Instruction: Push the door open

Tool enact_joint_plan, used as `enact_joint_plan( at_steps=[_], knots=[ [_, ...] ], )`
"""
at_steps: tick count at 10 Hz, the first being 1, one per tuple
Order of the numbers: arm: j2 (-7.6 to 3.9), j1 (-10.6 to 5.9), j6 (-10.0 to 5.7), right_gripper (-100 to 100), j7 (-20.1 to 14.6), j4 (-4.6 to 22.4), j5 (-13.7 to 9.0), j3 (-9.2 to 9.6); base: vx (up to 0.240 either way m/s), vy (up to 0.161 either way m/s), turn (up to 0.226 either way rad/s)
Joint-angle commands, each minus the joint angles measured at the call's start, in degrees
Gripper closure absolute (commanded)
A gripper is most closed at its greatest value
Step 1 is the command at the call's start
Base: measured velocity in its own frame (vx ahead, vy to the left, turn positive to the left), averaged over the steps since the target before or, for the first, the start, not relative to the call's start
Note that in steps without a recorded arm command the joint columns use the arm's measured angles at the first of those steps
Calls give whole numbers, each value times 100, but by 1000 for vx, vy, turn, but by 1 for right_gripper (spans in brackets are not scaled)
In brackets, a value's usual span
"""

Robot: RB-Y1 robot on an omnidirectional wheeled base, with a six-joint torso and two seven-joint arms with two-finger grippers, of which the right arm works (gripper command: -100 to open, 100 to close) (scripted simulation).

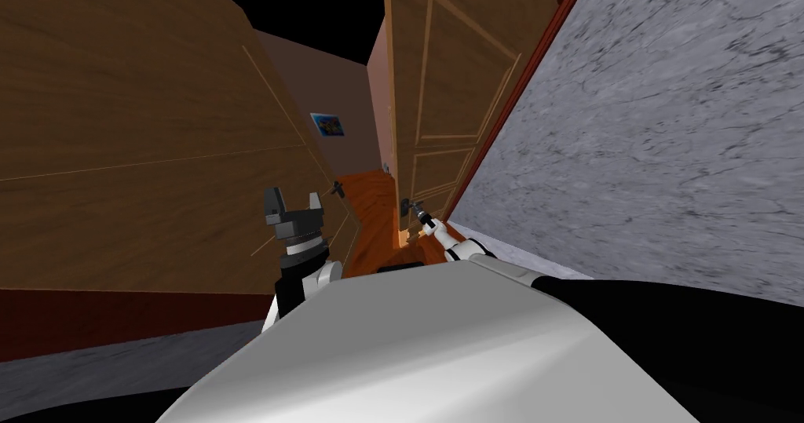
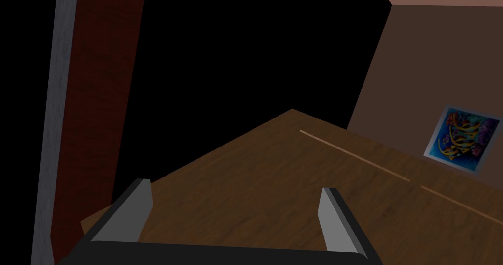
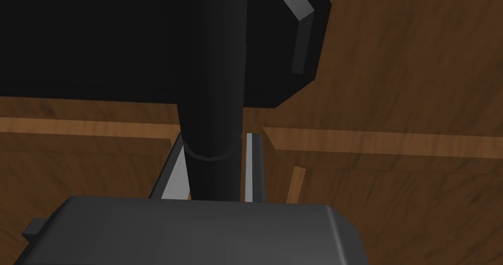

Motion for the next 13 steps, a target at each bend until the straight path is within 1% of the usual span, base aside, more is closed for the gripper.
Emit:
enact_joint_plan(
  at_steps=[1, 2, 3, 6, 7, 8, 9, 12, 13],
  knots=[
    [-60, 40, 137, 100, 11, -276, -19, -49, 122, 67, -8],
    [-33, 38, 169, 100, 131, -266, -71, -166, 146, 114, -64],
    [-23, 37, 181, 100, 175, -262, -89, -208, 147, 128, -66],
    [29, 32, 242, 100, 404, -242, -187, -430, 148, 135, -73],
    [40, 31, 255, 100, 451, -238, -207, -475, 164, 119, -67],
    [62, 29, 281, 100, 548, -229, -248, -570, 160, 113, -57],
    [73, 28, 295, 100, 597, -225, -269, -617, 141, 122, -84],
    [138, 22, 372, 100, 886, -199, -392, -896, 158, 141, -95],
    [149, 21, 385, 100, 933, -195, -412, -942, 116, 162, -66]
  ],
)
